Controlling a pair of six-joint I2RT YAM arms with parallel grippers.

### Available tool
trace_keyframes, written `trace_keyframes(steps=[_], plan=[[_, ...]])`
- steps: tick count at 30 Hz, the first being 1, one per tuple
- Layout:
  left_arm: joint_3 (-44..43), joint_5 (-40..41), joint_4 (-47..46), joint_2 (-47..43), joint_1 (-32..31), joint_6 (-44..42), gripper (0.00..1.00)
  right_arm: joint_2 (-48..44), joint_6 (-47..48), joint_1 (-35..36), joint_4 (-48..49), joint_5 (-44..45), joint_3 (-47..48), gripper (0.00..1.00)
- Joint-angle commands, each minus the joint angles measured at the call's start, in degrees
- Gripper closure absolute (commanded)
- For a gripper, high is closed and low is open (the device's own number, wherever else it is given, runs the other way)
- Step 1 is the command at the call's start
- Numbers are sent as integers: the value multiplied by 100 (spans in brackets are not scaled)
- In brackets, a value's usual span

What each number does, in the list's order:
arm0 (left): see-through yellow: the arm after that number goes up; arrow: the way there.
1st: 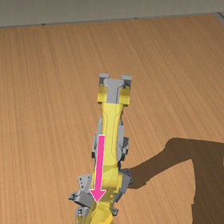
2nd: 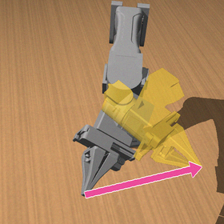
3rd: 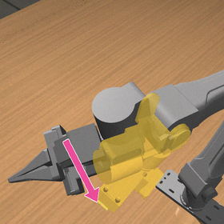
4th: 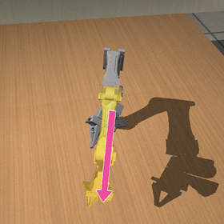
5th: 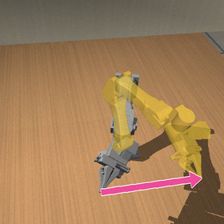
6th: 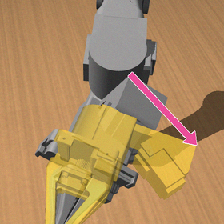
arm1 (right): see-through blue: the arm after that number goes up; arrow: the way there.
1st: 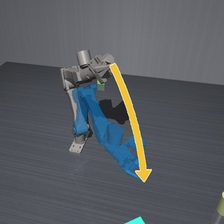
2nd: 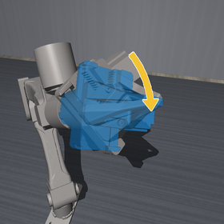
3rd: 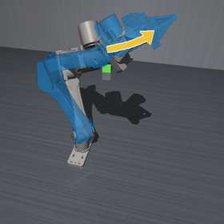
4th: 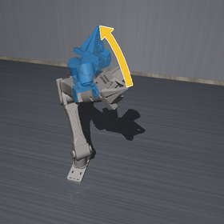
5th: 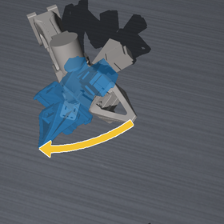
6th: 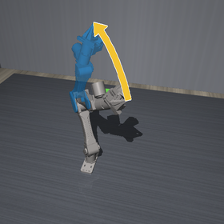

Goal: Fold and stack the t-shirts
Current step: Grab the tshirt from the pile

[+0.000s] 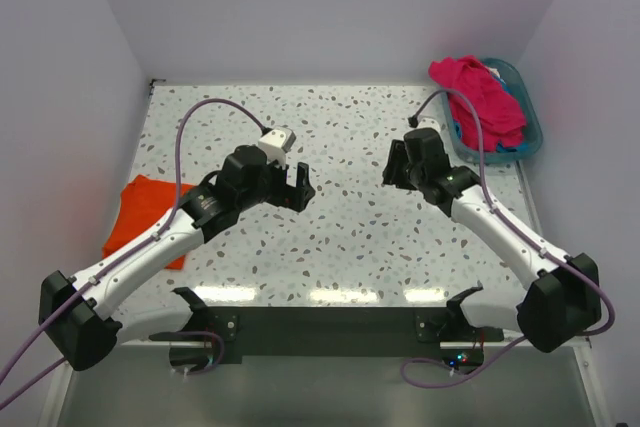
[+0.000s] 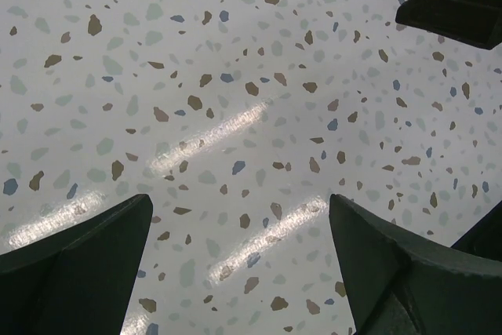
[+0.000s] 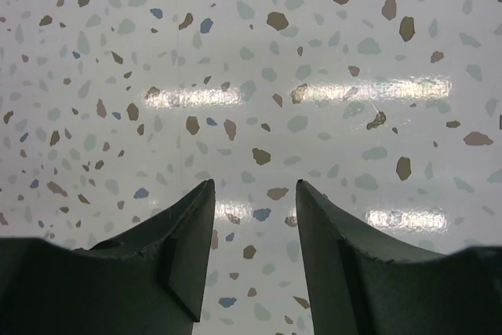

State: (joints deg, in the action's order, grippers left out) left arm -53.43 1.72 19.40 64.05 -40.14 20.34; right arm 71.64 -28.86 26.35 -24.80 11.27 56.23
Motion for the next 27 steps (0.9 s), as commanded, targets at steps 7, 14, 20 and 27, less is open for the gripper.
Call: trace_keyframes(steps=[7,14,20,27], plan=[[-10,-49,-112,-165,33,-171,0,997,600,-68,160,605,1248,30],[-27,-5,-85,-156,33,-206,0,2679,505,-1805,-175,129,3812,31],[-53,57,-42,-147,33,-232,0,3864,-5,-2835,-220,631,5344,32],[-80,-84,-50,-103,138,-250,0,4840,-217,-3162,115,807,5864,33]])
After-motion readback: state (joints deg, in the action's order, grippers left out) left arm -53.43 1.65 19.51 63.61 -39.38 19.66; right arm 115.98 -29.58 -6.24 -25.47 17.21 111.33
